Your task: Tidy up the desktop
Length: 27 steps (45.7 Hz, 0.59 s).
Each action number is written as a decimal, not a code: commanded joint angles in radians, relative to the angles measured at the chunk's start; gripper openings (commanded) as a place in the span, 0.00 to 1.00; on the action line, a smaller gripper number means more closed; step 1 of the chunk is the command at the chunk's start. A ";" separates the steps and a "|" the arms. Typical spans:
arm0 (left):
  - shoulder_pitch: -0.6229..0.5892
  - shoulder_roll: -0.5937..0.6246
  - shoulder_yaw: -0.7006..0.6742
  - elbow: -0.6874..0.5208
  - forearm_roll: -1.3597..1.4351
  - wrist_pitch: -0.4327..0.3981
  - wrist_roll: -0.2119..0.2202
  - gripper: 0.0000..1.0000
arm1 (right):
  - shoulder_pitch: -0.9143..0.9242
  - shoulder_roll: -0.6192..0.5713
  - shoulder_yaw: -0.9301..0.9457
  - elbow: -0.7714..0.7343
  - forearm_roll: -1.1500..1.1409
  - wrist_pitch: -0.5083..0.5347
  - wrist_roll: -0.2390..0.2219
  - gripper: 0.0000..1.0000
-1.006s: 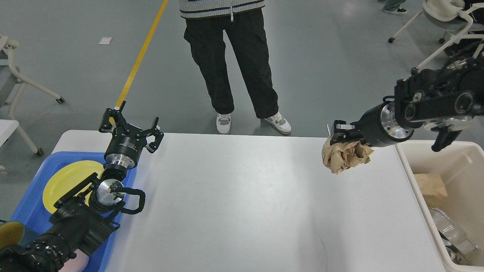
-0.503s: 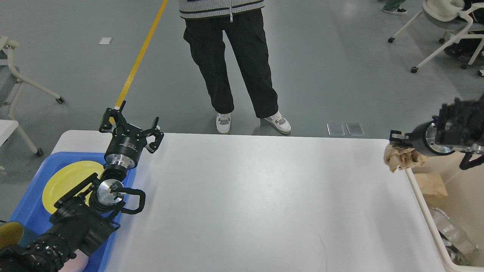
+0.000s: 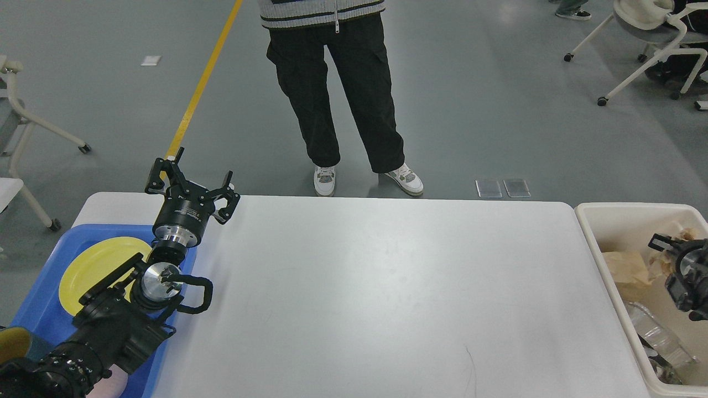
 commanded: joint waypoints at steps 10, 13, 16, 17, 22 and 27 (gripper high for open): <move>0.000 0.000 0.000 -0.001 0.001 0.000 0.000 1.00 | -0.016 0.001 0.063 -0.019 0.016 -0.038 -0.049 1.00; 0.000 0.000 0.000 0.001 0.001 0.000 0.000 0.99 | -0.010 0.001 0.064 -0.019 0.016 -0.052 -0.050 1.00; 0.000 0.001 0.000 0.001 -0.001 0.000 0.000 0.99 | 0.004 0.003 0.066 -0.022 0.018 -0.060 -0.050 1.00; 0.000 0.000 0.000 0.001 0.001 0.000 0.000 0.99 | 0.013 0.004 0.069 -0.022 0.018 -0.063 -0.050 1.00; 0.000 0.000 0.000 0.001 0.001 0.000 0.000 1.00 | 0.096 0.010 0.161 -0.013 0.031 -0.083 -0.050 1.00; 0.000 0.000 0.000 0.001 -0.001 0.000 0.000 0.99 | 0.183 0.055 0.420 -0.010 0.070 -0.086 -0.043 1.00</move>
